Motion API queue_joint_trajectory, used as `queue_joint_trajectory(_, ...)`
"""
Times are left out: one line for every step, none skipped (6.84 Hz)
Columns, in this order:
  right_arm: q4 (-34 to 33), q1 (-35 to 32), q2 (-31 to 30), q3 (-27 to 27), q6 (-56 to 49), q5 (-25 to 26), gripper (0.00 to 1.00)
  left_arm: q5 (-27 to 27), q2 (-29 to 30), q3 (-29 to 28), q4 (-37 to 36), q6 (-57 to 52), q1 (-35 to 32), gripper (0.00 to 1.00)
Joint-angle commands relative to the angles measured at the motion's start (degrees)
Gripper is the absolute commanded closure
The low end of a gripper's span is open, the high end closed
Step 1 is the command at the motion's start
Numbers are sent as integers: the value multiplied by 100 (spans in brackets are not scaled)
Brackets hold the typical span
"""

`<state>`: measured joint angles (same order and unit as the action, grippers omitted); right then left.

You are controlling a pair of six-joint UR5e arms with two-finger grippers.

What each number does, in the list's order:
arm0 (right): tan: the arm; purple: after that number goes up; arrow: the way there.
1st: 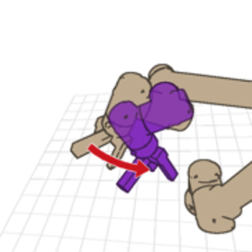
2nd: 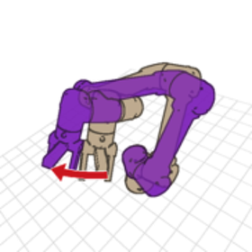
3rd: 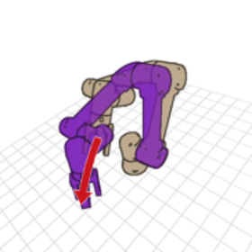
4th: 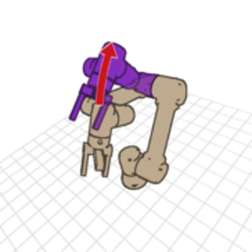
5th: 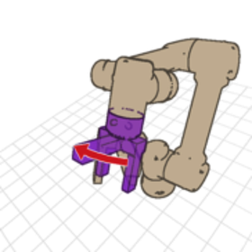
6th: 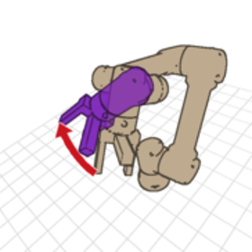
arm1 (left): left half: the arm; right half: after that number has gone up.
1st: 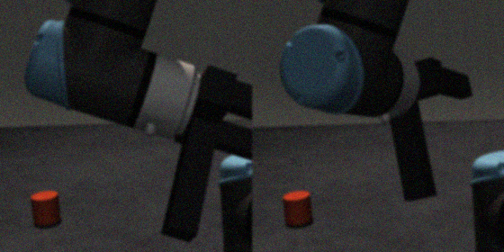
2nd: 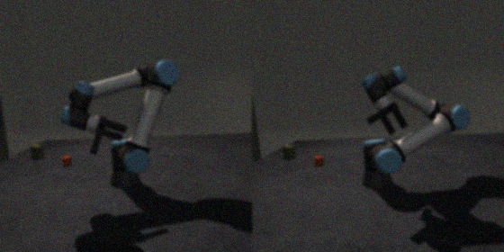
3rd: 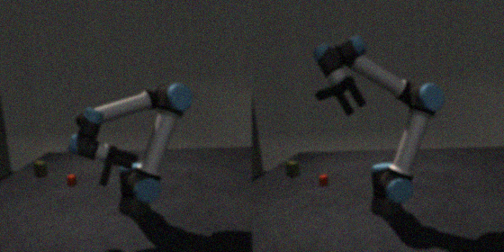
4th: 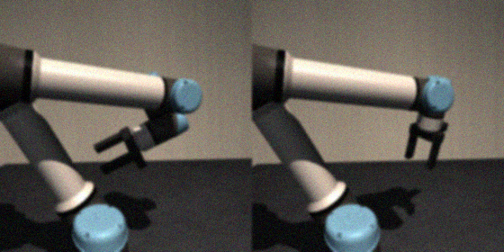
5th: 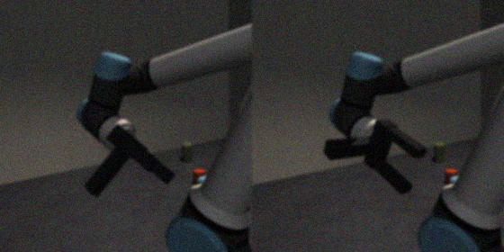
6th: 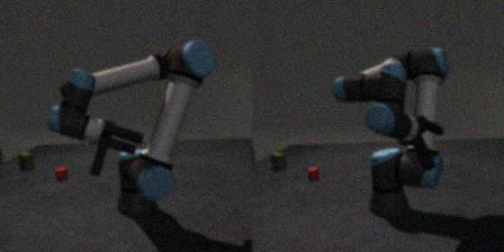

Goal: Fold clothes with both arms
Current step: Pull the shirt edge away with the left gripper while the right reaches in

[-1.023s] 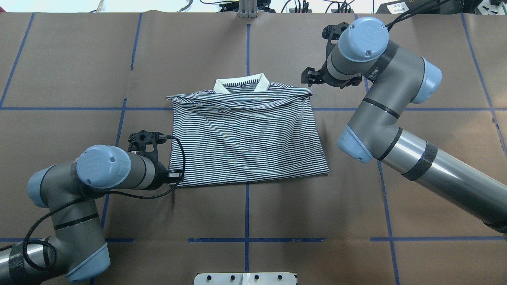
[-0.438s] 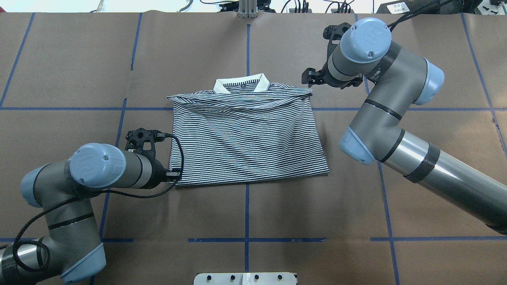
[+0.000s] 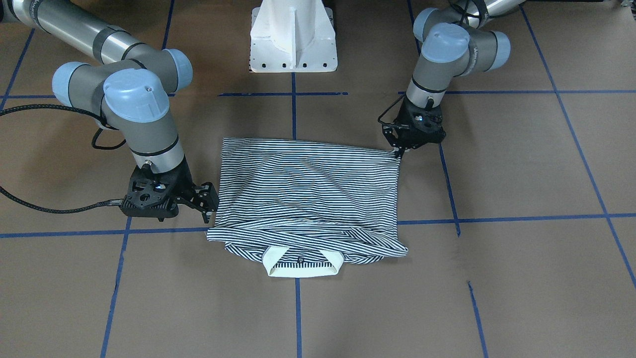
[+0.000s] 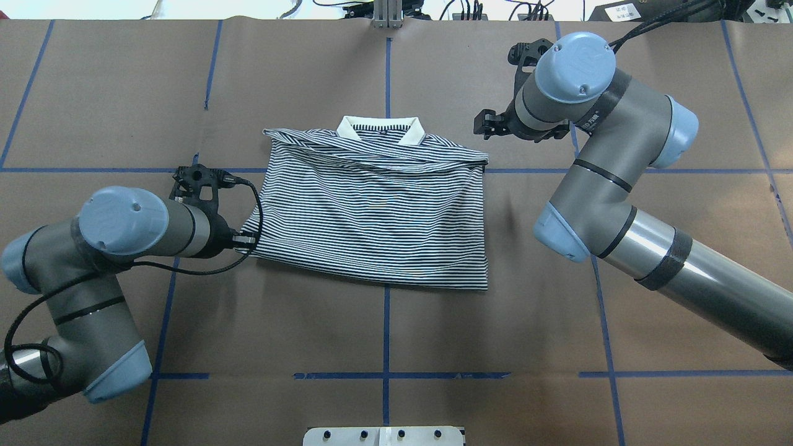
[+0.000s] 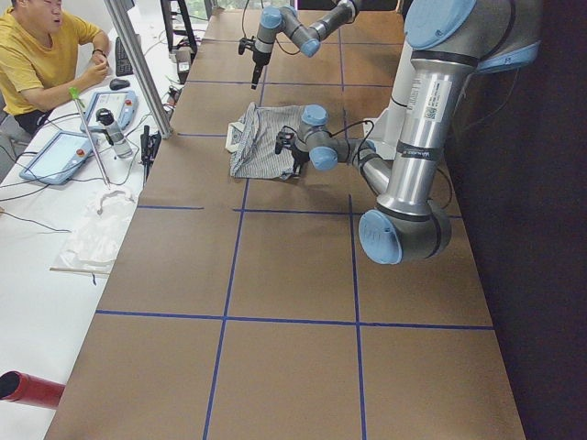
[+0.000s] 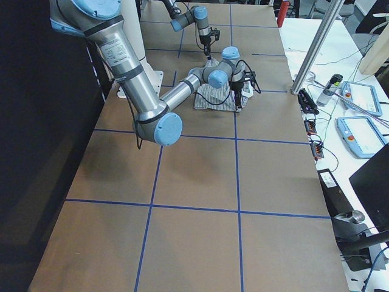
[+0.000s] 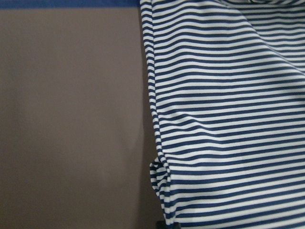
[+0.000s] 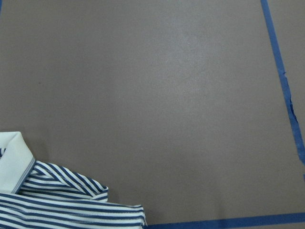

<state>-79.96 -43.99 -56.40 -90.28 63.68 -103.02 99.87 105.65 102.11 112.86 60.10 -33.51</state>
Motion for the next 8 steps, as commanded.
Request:
queue_joint_trajectory(7,13,-20,2,66,1,0,6,601,-1038,43,-996,-873,100)
queue_joint_trajectory(7,13,-20,-7,66,10,0,-133,1110,-1871,260,-1070,-1190,100)
queue_joint_trajectory(-2,13,-20,-7,74,10,0,-248,1759,-2993,828,-1462,-1498,100)
queue_joint_trajectory(7,22,-20,-16,266,19,0,-258,2618,-4492,1538,-1623,-1719,100)
queue_joint_trajectory(-2,13,-20,-68,285,19,0,-293,2957,-5177,1911,-1833,-1860,100)
queue_joint_trajectory(-2,22,-11,-95,303,19,0,-302,2926,-5167,1941,-2062,-1940,100)
queue_joint_trajectory(7,74,24,-78,399,19,0,-267,2717,-4993,2115,-2447,-1958,1)
queue_joint_trajectory(16,231,103,-34,1009,54,4,12,2506,-4625,2221,-2703,-2062,0)
